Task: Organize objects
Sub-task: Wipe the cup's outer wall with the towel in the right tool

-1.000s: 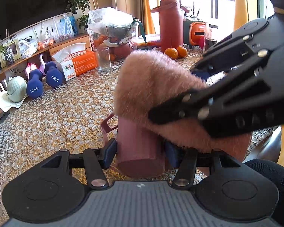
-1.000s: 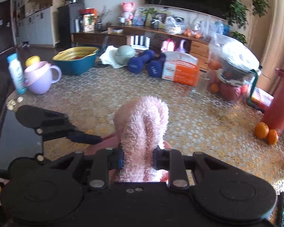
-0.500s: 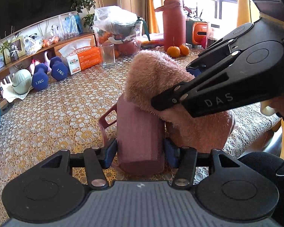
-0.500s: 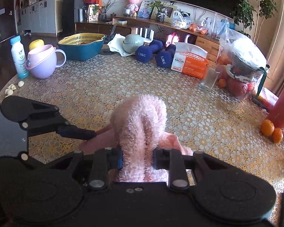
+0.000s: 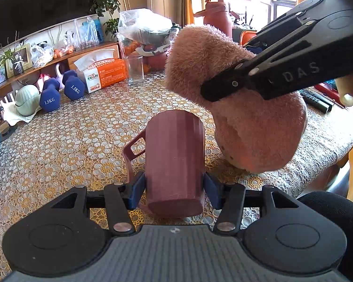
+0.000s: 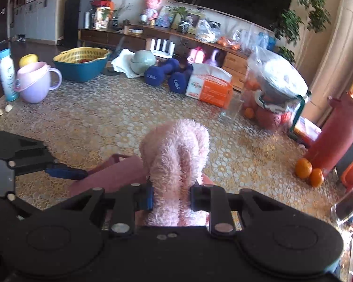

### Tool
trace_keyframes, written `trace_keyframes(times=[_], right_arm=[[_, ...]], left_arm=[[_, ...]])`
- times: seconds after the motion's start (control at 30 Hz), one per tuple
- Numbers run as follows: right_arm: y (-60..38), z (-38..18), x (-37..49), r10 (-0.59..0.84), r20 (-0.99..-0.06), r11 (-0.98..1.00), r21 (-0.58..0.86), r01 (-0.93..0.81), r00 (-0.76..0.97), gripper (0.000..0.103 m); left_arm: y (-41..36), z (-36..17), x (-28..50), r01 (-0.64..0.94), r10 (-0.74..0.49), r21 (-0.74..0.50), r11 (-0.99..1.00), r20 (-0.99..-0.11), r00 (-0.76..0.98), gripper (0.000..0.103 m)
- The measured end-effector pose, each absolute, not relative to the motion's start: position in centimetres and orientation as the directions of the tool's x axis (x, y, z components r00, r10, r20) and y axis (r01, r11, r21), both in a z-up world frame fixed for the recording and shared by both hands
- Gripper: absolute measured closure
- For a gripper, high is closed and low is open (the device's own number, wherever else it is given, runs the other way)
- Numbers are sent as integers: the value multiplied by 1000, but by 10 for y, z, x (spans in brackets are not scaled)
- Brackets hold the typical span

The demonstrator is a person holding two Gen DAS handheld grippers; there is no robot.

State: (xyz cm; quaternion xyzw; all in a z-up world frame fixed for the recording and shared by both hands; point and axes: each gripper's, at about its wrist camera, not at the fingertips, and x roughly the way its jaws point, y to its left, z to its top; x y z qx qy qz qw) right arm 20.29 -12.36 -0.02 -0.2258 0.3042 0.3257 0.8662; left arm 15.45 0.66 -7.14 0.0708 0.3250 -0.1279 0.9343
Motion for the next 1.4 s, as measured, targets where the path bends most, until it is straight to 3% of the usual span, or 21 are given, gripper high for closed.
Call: trace_keyframes(times=[0.2, 0.43, 0.97, 1.13, 1.4], right_arm=[[-87, -5, 175, 466, -742, 503, -227, -834, 482, 78], [-73, -14, 180, 473, -797, 449, -149, -881, 376, 78], [-84, -14, 234, 423, -749, 581, -208, -787, 510, 77], [-91, -7, 242, 404, -733, 630, -210, -747, 548, 78], [-64, 3, 195, 505, -787, 345, -191, -919, 354, 78]], left_arm=[[8, -72, 155, 281, -198, 38, 959, -620, 759, 49], [10, -73, 154, 285, -207, 31, 958, -614, 761, 49], [27, -75, 159, 286, -265, -62, 956, -597, 757, 49], [24, -75, 157, 301, -258, -29, 953, -594, 762, 49], [23, -76, 156, 300, -252, -18, 954, -591, 766, 49]])
